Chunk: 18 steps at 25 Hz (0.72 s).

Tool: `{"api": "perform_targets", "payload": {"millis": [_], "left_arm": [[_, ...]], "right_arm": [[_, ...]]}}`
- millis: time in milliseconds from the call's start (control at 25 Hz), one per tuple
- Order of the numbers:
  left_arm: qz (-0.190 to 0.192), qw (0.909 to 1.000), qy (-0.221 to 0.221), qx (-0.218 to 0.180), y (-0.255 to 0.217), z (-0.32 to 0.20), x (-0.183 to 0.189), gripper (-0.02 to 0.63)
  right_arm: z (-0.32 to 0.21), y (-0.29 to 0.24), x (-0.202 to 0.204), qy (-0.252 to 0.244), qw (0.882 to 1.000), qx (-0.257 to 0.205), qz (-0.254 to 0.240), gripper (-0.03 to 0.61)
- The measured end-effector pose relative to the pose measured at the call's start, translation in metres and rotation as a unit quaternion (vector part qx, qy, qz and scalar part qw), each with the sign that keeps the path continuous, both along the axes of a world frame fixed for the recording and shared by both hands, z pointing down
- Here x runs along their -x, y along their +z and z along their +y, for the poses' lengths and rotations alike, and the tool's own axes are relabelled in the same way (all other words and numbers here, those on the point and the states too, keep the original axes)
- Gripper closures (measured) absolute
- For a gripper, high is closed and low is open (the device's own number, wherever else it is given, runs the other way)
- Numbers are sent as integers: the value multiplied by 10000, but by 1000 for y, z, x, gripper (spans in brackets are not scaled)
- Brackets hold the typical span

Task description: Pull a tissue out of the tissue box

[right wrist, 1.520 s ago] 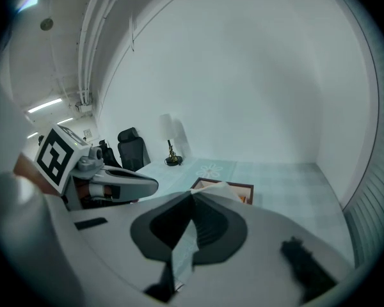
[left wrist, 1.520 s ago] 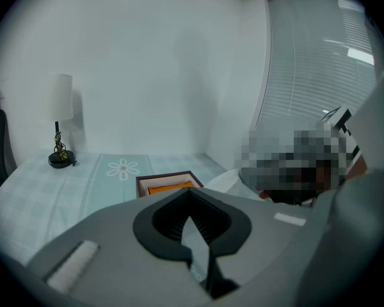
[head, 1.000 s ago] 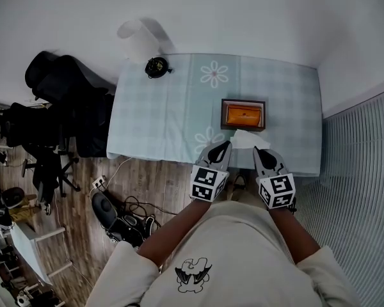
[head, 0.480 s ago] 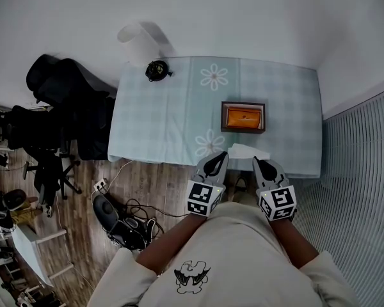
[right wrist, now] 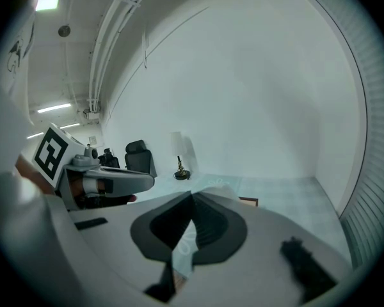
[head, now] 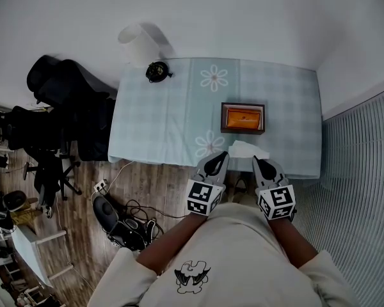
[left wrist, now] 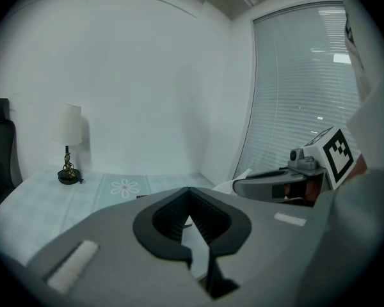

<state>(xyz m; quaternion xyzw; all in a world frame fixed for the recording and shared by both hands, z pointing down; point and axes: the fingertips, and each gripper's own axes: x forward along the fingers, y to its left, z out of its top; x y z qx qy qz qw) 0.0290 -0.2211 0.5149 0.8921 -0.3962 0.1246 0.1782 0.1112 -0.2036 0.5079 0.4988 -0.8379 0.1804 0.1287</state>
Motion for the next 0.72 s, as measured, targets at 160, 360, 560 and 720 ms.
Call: {"api": "perform_targets", "payload": {"millis": [160,360,560,720], "left_arm": [[20,10000,-4,17,-1,1,1,611],[44,10000,-13,21,-2,0,0,612],[35,10000,-10,22,-2,1,0,611],[44,10000,-13,47,0,0,-1,611]], "right_arm": [[1,0,2,6,10000,31,13,566],[-1,-2,1,18,10000,14,-1,566],[0,-3,0,39,10000,-24,29,566],[-1,-1,0,35,10000,-5,29,566]]}}
